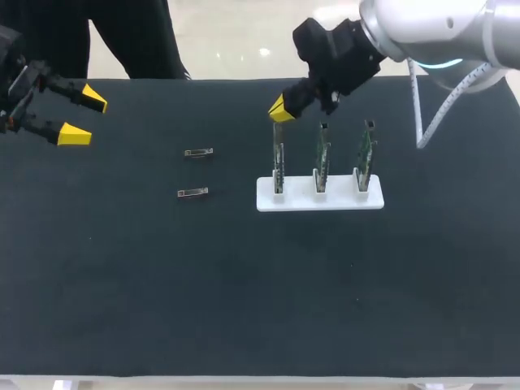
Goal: Pick up the optical module with the left hand, and insert it into the network port with the right hand.
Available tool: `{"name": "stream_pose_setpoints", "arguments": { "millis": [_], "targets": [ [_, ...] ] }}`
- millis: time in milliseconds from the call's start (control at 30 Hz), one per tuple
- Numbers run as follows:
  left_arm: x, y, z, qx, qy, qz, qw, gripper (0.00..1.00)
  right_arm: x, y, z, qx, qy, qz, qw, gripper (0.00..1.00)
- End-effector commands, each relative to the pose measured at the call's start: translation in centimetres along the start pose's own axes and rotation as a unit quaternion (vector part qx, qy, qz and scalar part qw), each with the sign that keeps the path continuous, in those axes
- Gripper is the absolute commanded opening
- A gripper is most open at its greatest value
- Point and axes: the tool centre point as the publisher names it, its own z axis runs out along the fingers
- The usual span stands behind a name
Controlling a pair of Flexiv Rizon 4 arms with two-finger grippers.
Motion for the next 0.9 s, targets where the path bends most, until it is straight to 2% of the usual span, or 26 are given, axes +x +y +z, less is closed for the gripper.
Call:
{"name": "stream_pose_setpoints", "arguments": {
  "millis": [33, 767, 900],
  "targets": [
    [-0.01, 0.09, 0.01, 0.001, 0.001, 0.000, 1.000, 1.00, 0.29, 0.25, 0.23, 0.002, -0.003, -0.001, 1.000, 0.00],
    [-0.01, 0.09, 0.01, 0.001, 0.001, 0.000, 1.000, 1.00, 0.97, 0.31, 1.00, 0.005, -0.004, -0.004, 1.000, 0.00],
    [-0.01, 0.09, 0.01, 0.001, 0.001, 0.000, 1.000, 1.00, 0.33, 0.18, 0.51, 0.004, -0.002, -0.005, 1.000, 0.00]
  ]
}}
